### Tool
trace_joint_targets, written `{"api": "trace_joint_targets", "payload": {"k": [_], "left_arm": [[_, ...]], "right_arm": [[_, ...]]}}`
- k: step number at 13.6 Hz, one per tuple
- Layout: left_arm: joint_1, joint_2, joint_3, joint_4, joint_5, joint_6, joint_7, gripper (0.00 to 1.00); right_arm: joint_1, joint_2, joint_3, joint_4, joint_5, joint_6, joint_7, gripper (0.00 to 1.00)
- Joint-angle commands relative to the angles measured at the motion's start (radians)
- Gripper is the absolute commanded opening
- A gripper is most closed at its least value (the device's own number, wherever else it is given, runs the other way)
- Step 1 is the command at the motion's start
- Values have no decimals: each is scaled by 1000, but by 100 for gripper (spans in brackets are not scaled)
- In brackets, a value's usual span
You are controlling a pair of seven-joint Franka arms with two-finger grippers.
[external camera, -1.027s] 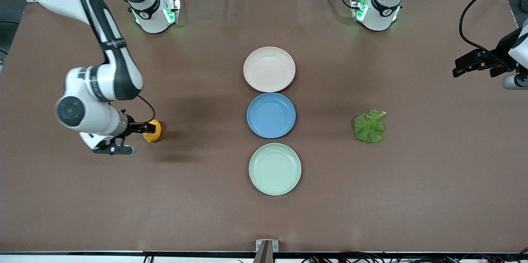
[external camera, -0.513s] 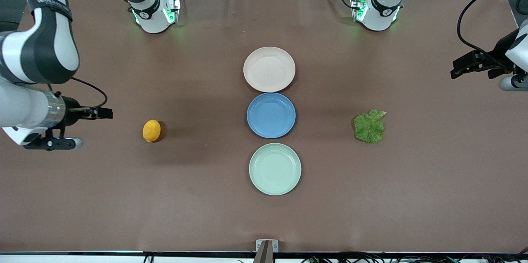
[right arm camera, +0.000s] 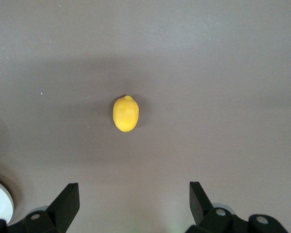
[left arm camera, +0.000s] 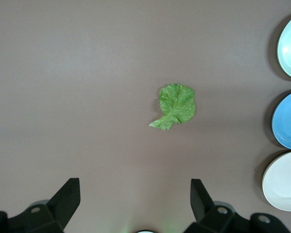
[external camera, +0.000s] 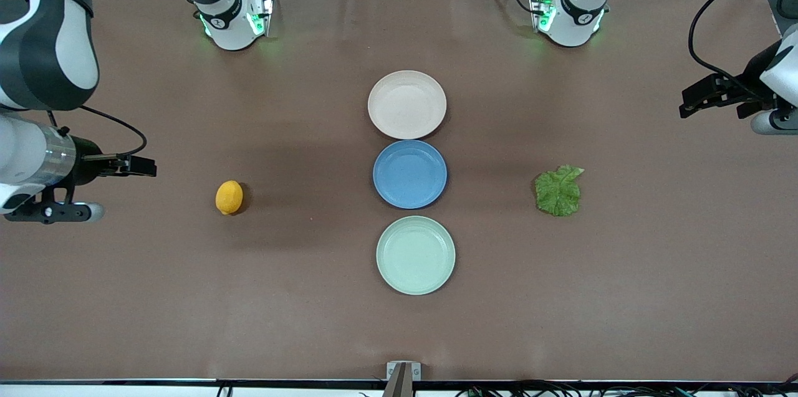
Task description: Pick lemon and lettuce from plates
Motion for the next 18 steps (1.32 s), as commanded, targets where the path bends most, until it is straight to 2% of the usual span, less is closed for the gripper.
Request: {"api": "trace_joint_targets", "payload": {"k": [1, 4, 5, 10, 13, 18], "left_arm": [[-58, -16, 67, 4, -13, -6, 6, 100], [-52, -19, 64, 4, -14, -6, 6, 100], [-49, -29, 63, -1, -14, -3, 6, 100], [-27, -75, 37, -54, -21, 30, 6, 100], [-32, -89, 37, -58, -21, 29, 6, 100], [-33, -91, 35, -56, -21, 29, 7, 100]], "right_arm": [[-41, -81, 19, -81, 9, 32, -16, 100], [-38, -274, 19, -375, 2, 231, -48, 100], [-38, -313, 19, -427, -2, 259, -53, 100], [-57, -411, 25, -511, -9, 256, -53, 100], [-93, -462, 70, -541, -11, 258, -53, 100], [-116, -476, 91, -545, -11, 253, -53, 100]]}}
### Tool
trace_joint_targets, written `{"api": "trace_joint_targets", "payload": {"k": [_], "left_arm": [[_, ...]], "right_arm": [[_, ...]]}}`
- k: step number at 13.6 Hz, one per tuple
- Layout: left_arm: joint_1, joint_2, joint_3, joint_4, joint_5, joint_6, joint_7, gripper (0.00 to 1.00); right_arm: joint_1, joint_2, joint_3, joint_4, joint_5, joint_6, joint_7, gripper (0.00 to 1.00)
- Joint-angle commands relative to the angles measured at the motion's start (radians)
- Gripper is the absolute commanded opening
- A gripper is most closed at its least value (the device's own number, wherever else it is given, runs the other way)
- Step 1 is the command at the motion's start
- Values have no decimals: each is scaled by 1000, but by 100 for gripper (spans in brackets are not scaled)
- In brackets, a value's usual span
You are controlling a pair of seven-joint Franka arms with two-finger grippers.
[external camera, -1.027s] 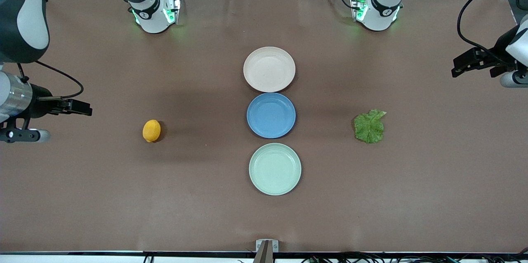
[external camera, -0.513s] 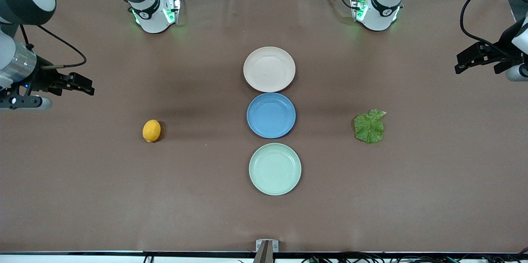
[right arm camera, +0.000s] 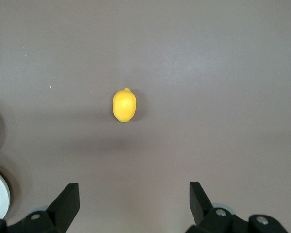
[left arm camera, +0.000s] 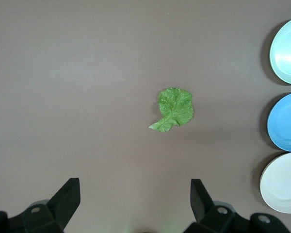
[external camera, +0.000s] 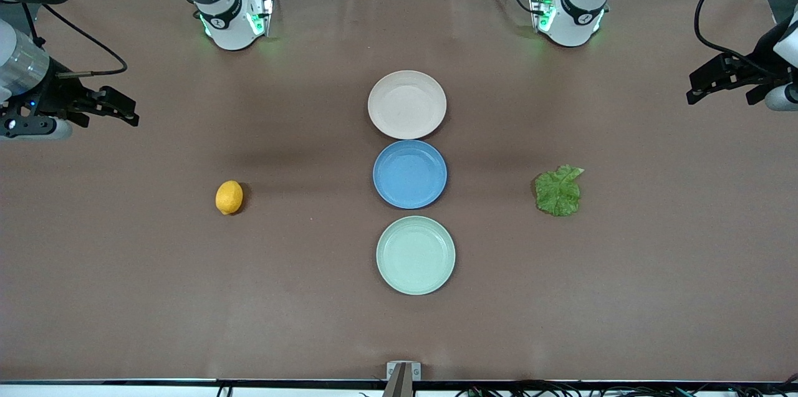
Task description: Pick lemon and lettuce from plates
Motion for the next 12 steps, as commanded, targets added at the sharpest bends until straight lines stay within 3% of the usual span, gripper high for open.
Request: {"api": "trace_joint_targets", "payload": {"k": [1, 12], "left_arm": [[8, -25, -5, -27, -16, 17, 7, 100], [11, -25, -5, -28, -16, 17, 7, 100]], "right_arm": [[-33, -39, 27, -40, -8, 15, -12, 100], [-30, -57, 25, -40, -9, 17, -14, 100]]}}
